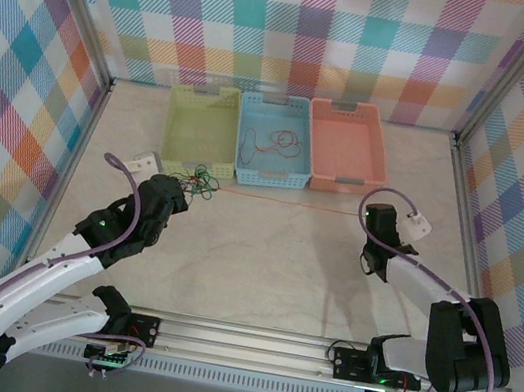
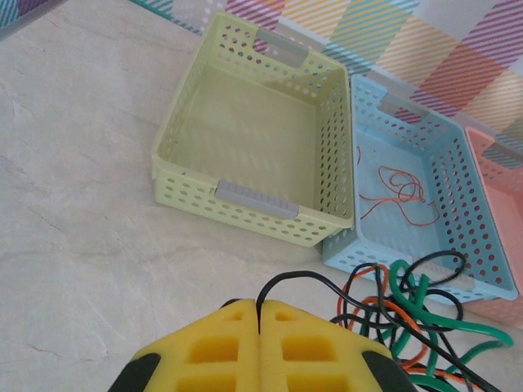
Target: Untangle the cables
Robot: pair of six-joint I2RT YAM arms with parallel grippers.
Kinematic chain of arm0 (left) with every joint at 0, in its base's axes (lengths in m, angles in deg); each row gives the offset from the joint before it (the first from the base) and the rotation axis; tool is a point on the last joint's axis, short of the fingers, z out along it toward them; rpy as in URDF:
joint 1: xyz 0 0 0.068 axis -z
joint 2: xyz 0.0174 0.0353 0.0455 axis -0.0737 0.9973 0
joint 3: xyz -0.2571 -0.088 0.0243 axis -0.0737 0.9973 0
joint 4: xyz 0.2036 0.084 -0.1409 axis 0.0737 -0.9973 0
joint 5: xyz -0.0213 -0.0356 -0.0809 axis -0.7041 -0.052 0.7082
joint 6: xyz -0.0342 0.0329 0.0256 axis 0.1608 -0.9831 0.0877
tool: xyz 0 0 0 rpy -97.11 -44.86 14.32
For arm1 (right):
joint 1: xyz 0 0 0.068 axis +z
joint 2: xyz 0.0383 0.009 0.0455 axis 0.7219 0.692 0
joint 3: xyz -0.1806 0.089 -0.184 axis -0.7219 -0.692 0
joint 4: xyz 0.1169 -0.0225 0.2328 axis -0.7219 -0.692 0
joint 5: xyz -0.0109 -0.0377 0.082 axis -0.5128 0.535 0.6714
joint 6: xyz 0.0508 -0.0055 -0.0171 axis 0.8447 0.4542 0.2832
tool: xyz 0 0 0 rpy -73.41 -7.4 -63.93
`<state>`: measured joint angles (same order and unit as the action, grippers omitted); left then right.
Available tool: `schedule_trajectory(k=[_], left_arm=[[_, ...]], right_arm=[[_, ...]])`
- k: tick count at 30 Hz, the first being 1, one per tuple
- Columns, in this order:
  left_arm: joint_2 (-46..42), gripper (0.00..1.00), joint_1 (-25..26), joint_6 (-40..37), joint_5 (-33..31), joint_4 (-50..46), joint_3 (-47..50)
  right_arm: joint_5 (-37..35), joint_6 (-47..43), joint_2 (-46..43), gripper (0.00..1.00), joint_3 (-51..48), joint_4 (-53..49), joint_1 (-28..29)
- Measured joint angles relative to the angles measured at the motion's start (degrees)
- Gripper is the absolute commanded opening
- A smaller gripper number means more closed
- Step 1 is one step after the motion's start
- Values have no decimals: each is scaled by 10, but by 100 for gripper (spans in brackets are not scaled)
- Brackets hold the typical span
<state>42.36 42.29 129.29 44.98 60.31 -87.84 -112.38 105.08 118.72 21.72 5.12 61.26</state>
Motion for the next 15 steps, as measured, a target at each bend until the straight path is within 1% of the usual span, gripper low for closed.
schedule_trajectory(k=[4, 8, 10, 12, 15], left_arm=[[-1, 0, 0, 0, -2, 0, 0], [3, 0, 0, -3, 4, 4, 1], [3, 0, 0, -10, 20, 17, 6], [3, 0, 0, -18, 36, 29, 12], [4, 0, 0, -32, 62, 42, 17]], right_arm=[[0, -1, -4, 0, -4, 2, -2], [30, -32, -8, 0, -13, 41, -2], [53, -57, -8, 12, -16, 63, -1], [70, -84, -8, 17, -16, 85, 0], [92, -122, -8, 31, -20, 119, 8]])
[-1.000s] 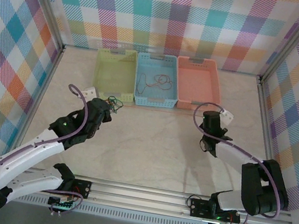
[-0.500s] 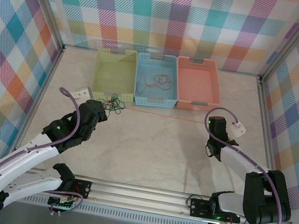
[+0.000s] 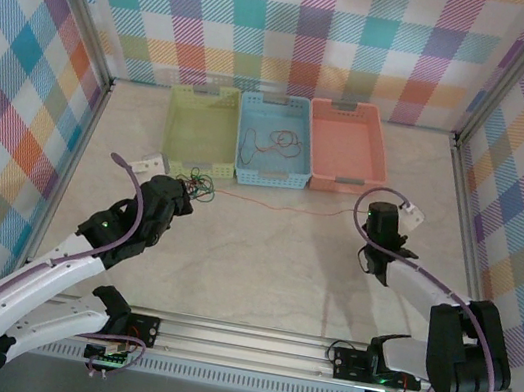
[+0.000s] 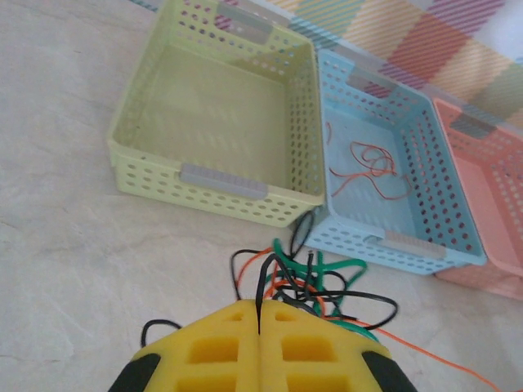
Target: Untangle the cables
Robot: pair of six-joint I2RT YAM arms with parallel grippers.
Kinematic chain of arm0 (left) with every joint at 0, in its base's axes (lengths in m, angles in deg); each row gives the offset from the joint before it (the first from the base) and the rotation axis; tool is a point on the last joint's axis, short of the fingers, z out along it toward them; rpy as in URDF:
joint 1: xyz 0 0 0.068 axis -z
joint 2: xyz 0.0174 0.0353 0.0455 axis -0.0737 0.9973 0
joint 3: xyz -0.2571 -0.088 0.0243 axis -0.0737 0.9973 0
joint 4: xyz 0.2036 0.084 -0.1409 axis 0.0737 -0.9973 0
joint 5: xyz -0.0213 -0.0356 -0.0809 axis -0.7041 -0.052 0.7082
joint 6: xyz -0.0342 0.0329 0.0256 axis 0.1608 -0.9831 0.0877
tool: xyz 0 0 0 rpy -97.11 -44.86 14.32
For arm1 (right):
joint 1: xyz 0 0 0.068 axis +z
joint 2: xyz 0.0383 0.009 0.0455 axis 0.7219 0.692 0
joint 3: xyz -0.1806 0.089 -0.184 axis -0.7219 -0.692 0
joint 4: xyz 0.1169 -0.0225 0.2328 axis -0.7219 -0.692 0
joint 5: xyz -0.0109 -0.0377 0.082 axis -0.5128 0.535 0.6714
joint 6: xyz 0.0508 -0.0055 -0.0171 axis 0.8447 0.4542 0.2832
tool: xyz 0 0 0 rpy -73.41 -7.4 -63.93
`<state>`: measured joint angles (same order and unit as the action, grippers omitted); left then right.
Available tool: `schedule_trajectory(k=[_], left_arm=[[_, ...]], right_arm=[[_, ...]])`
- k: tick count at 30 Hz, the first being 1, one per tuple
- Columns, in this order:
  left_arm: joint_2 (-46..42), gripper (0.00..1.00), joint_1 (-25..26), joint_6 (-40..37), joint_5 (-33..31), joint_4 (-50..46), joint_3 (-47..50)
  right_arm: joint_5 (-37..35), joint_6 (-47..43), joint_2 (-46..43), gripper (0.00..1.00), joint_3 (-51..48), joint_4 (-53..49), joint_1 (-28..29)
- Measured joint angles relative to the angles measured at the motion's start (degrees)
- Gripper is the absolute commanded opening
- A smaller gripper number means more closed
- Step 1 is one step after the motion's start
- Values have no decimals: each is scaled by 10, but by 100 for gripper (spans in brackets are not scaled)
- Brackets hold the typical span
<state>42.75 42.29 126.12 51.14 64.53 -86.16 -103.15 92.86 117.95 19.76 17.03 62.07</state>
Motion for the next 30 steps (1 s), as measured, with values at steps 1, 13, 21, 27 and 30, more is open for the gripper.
schedule_trajectory(k=[1, 13, 21, 27, 30], left_arm=[[0, 0, 0, -4, 9, 5, 1], [19, 0, -1, -38, 89, 44, 5], [22, 0, -1, -45, 108, 67, 5], [25, 0, -1, -47, 114, 68, 5], [25, 0, -1, -47, 118, 68, 5]], right_arm=[[8, -13, -1, 34, -3, 12, 4], [138, -187, -12, 62, -21, 143, 76], [256, -263, -11, 59, -13, 177, 86], [484, -310, 65, 62, 6, 264, 123], [571, -339, 108, 64, 29, 282, 166]])
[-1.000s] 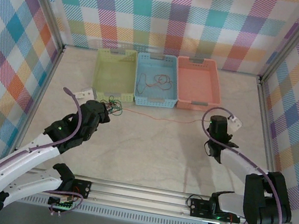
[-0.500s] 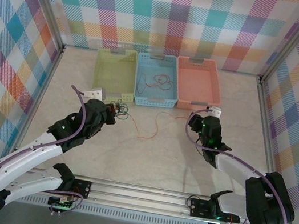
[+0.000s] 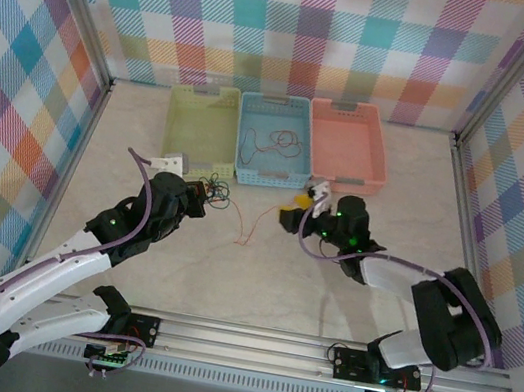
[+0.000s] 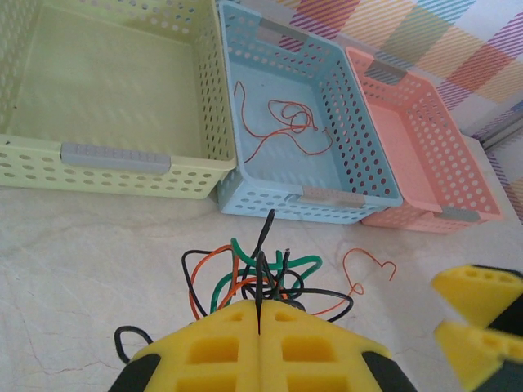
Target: Untangle the cables
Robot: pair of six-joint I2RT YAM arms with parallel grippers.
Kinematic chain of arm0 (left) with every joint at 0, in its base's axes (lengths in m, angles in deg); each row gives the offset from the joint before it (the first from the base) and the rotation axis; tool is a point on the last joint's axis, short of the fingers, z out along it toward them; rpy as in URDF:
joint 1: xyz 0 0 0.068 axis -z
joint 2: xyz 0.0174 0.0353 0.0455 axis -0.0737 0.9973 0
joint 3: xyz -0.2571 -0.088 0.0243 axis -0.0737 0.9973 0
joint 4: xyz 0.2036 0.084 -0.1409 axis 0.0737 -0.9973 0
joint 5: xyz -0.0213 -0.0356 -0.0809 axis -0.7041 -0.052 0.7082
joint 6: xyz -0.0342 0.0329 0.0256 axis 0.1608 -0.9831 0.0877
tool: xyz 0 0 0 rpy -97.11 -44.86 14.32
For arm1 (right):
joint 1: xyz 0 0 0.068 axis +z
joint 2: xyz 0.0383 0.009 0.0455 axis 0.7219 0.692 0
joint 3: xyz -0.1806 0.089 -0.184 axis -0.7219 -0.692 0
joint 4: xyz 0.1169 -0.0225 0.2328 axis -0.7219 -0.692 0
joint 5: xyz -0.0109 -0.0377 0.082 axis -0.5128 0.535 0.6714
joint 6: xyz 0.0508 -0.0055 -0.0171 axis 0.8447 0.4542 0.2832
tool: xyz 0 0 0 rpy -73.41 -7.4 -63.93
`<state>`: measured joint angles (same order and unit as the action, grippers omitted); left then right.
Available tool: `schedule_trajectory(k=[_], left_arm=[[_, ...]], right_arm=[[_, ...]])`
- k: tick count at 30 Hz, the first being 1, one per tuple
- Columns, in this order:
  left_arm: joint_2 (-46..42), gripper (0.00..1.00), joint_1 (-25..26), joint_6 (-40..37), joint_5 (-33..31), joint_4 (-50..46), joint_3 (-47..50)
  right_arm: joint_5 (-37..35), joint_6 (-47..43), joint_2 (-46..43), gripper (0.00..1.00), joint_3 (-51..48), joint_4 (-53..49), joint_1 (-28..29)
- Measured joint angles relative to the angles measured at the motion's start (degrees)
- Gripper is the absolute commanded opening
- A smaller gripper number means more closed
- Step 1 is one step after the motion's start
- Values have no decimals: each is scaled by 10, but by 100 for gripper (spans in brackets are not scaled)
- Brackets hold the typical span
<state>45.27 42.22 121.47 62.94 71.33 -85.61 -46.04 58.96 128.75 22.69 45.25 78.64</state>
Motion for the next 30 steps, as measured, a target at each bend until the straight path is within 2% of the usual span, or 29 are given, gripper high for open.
schedule_trajectory(k=[4, 9, 15, 21, 25, 30], left_arm=[[3, 0, 0, 0, 2, 1, 0], [13, 0, 0, 0, 10, 2, 0], [19, 0, 0, 0, 20, 2, 0], [19, 0, 0, 0, 23, 5, 0], [19, 0, 0, 0, 26, 14, 0], [19, 0, 0, 0, 26, 14, 0]], right_arm=[[75, -29, 28, 65, 23, 12, 42], [122, -51, 55, 65, 61, 6, 74], [126, -61, 83, 62, 107, -39, 94], [92, -63, 95, 61, 124, -80, 96], [74, -64, 116, 48, 154, -122, 96], [63, -71, 117, 15, 155, -141, 96]])
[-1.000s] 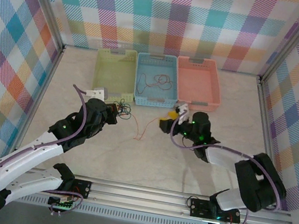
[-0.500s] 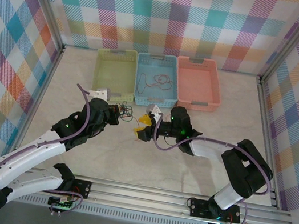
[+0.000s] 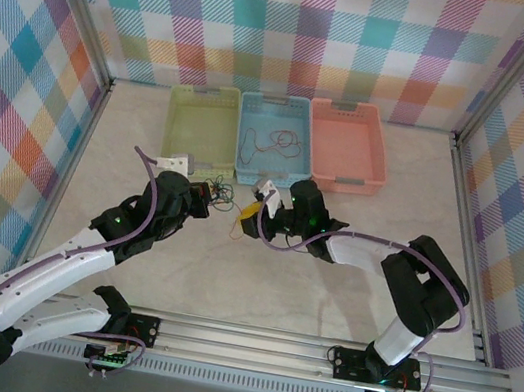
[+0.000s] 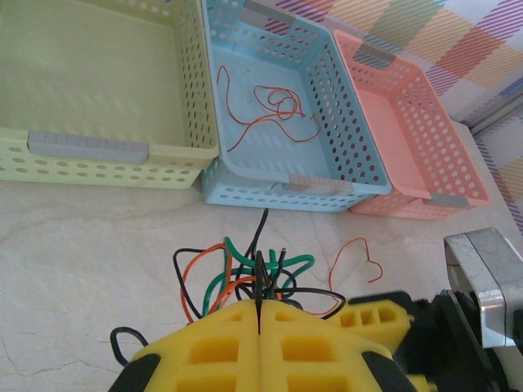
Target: Untangle the cables
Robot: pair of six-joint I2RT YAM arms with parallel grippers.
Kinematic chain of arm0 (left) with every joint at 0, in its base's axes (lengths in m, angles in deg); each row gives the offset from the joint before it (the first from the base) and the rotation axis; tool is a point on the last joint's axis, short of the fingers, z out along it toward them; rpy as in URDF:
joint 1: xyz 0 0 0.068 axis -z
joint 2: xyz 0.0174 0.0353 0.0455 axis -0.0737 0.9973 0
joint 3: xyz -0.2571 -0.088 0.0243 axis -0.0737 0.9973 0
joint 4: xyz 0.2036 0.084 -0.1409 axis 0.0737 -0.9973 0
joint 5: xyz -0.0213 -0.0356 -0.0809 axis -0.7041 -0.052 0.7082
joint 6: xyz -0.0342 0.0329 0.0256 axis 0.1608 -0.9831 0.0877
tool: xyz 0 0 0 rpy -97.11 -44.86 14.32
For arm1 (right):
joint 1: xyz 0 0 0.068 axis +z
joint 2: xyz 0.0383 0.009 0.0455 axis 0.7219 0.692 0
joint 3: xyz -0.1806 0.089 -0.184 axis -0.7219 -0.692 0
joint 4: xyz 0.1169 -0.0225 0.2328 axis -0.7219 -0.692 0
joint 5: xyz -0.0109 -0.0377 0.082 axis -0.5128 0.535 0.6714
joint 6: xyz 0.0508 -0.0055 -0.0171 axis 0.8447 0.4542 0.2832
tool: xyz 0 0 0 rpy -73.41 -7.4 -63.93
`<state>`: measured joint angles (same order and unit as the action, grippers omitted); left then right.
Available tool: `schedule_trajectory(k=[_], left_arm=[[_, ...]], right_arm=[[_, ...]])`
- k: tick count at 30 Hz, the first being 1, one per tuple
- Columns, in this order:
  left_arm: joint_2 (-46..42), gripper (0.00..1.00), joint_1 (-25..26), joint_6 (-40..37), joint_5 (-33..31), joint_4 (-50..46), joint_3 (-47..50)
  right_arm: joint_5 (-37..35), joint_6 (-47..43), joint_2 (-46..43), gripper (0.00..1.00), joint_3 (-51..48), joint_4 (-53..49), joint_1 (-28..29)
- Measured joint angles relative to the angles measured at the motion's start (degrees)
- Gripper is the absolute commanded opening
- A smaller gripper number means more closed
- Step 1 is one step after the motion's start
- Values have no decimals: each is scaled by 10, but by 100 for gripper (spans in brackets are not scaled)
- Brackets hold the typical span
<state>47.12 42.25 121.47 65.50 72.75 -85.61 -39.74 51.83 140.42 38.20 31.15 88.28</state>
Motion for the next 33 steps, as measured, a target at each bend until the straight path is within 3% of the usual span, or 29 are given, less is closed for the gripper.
schedule_trajectory(k=[3, 10, 17, 29, 33], left_arm=[[0, 0, 0, 0, -2, 0, 0], [0, 0, 0, 0, -7, -2, 0], [0, 0, 0, 0, -7, -2, 0], [6, 0, 0, 0, 14, 5, 0], [8, 0, 0, 0, 26, 15, 2]], right_arm=[[-21, -5, -2, 0, -5, 7, 0], [-137, -6, -39, 0, -49, 28, 0], [-209, -6, -59, 0, -65, 50, 0], [-158, -6, -60, 0, -66, 56, -1], [-135, -8, -60, 22, -66, 57, -1]])
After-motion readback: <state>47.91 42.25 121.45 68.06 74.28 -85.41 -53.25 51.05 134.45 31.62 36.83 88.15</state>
